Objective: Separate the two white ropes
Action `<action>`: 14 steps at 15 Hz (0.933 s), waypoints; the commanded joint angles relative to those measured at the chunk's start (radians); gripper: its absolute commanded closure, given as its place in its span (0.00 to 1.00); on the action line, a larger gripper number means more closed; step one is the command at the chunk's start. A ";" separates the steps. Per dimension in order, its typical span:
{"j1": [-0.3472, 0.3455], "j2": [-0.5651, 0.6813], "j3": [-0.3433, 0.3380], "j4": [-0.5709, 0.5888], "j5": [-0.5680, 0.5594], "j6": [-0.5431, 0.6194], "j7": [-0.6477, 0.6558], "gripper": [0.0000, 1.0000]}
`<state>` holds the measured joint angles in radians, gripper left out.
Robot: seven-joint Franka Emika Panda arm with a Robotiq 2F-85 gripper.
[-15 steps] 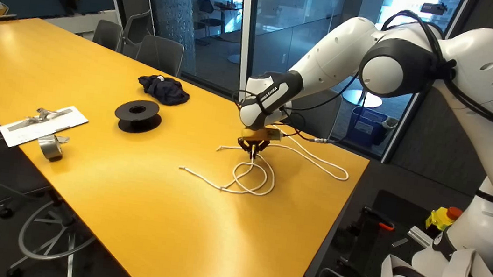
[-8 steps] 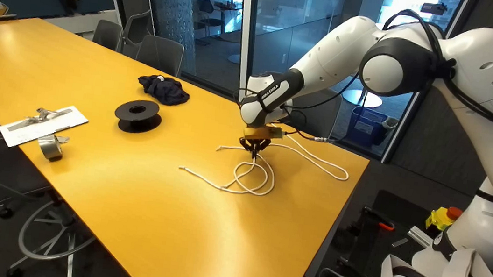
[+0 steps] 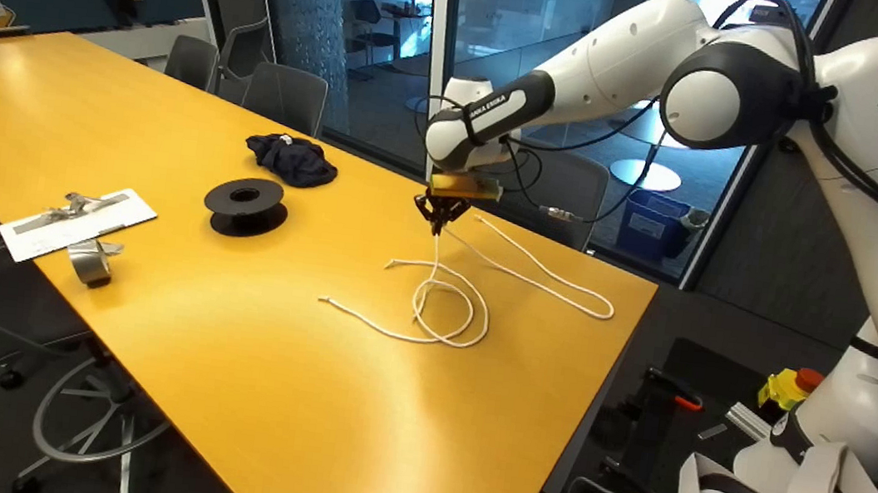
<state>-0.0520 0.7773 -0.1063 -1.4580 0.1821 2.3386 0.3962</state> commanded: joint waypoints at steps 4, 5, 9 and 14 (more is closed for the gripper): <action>-0.075 0.074 0.095 0.327 0.081 -0.197 -0.099 0.99; -0.077 0.096 0.096 0.373 0.084 -0.215 -0.095 0.99; -0.093 0.214 0.094 0.556 0.092 -0.282 -0.061 0.99; -0.099 0.363 0.101 0.744 0.080 -0.375 -0.042 0.99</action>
<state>-0.1477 1.0187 -0.0216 -0.9070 0.2608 2.0362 0.3310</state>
